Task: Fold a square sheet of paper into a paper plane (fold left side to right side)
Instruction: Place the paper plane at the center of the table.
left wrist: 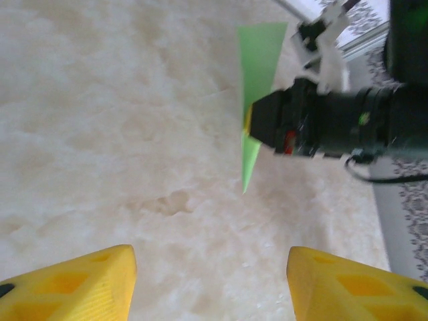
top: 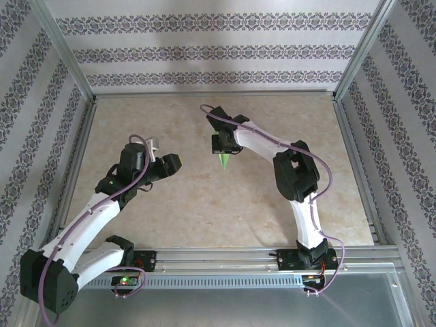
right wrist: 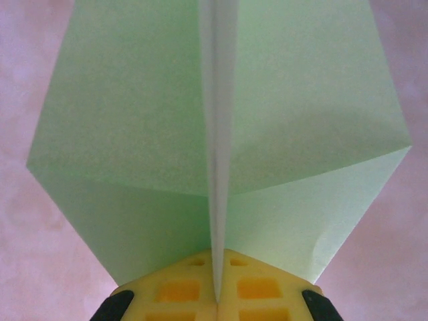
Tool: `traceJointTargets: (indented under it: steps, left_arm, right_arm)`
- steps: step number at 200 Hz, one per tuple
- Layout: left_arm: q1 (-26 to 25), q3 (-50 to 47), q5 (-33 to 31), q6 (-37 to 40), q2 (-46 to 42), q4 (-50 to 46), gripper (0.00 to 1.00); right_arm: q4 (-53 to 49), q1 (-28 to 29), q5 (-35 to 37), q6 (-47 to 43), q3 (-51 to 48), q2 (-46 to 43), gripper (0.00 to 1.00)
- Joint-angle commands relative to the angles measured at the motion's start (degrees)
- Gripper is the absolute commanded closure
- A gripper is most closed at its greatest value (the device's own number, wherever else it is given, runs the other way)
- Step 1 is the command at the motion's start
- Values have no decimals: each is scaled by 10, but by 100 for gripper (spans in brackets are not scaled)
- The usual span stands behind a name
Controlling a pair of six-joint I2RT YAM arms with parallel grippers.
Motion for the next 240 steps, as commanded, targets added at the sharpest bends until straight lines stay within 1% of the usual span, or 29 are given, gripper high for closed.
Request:
traceJointTargets:
  steps: [1,42,92,123,161,226,240]
  left_arm:
    - [12,-19,-16,28,-3,-56,39]
    - [15,-14,0,34,9,-53,39]
    - [15,-12,20,40,30,-45,40]
    - [16,-19,23,36,31,-36,41]
    - [16,-19,23,37,31,-38,41]
    - [16,-16,16,40,28,-49,41]
    - [16,-13,10,42,25,-55,41]
  right_arm:
    - [-57,-10,23,-16,53,37,100]
    - [-87,-18,17,-15,117,94,100]
    - [-91,-23,13,-12,134,121,97]
    - [-93,-23,15,-12,136,131,91]
    - [-92,-24,10,-10,134,142,87]
    - [-82,-27,-3,3,104,140,75]
    - [-79,-29,-2,8,96,134,70]
